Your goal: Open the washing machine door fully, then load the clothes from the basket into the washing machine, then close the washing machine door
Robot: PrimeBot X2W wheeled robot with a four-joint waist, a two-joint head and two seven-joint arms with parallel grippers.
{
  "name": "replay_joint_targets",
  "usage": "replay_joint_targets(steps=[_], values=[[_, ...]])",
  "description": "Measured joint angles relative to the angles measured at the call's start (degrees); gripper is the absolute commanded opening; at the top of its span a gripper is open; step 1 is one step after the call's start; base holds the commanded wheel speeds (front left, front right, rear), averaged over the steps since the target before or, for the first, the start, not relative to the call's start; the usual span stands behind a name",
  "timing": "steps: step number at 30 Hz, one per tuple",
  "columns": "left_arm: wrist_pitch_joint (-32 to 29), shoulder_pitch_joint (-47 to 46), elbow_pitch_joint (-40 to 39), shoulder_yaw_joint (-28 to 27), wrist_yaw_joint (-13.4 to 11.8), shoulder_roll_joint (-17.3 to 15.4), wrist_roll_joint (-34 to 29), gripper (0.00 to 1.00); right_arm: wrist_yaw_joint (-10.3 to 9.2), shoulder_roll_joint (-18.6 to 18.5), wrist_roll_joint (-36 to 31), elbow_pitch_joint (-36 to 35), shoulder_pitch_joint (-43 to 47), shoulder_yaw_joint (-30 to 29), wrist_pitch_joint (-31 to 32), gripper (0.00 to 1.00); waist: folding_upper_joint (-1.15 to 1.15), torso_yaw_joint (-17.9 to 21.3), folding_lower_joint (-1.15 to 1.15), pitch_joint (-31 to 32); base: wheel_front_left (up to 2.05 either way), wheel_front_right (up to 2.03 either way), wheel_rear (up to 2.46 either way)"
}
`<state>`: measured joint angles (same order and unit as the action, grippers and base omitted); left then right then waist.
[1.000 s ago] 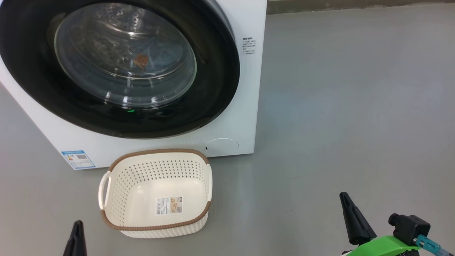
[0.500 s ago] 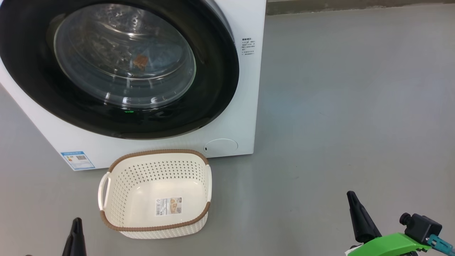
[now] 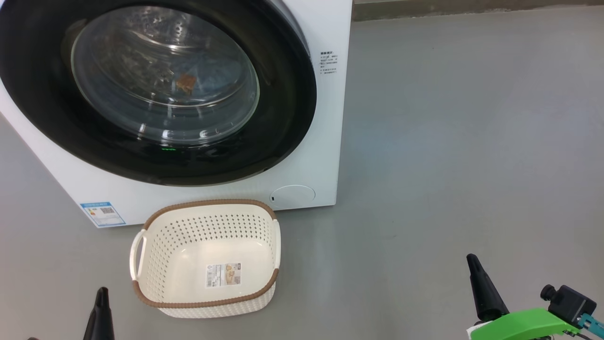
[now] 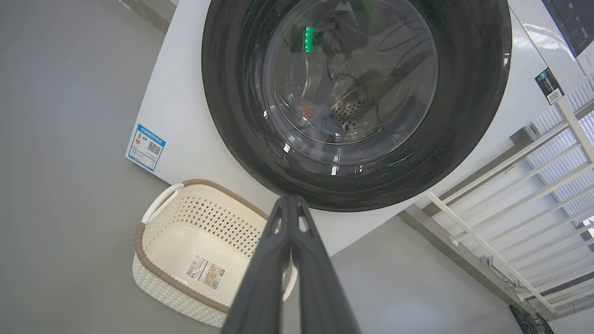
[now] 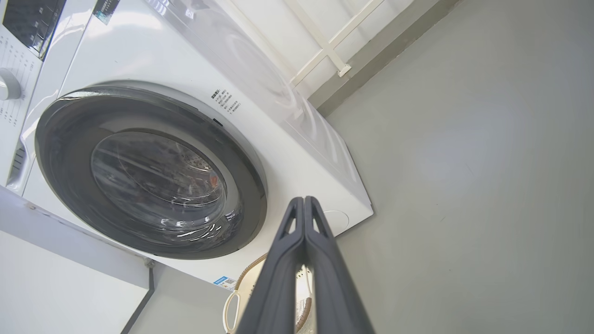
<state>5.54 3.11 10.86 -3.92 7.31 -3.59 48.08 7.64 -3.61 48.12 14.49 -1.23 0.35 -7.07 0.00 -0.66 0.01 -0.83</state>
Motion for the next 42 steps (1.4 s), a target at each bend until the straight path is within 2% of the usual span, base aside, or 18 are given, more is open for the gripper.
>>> replay_joint_targets(steps=[42], values=[[-6.82, -3.8, 2.32, -0.36, 0.0, 0.58, 25.03, 0.0, -0.08, -0.03, 26.17, 0.43, -1.36, -3.33, 6.58, 0.0, 0.0, 0.38, 0.0, 0.38, 0.0, 0.0, 0.0]])
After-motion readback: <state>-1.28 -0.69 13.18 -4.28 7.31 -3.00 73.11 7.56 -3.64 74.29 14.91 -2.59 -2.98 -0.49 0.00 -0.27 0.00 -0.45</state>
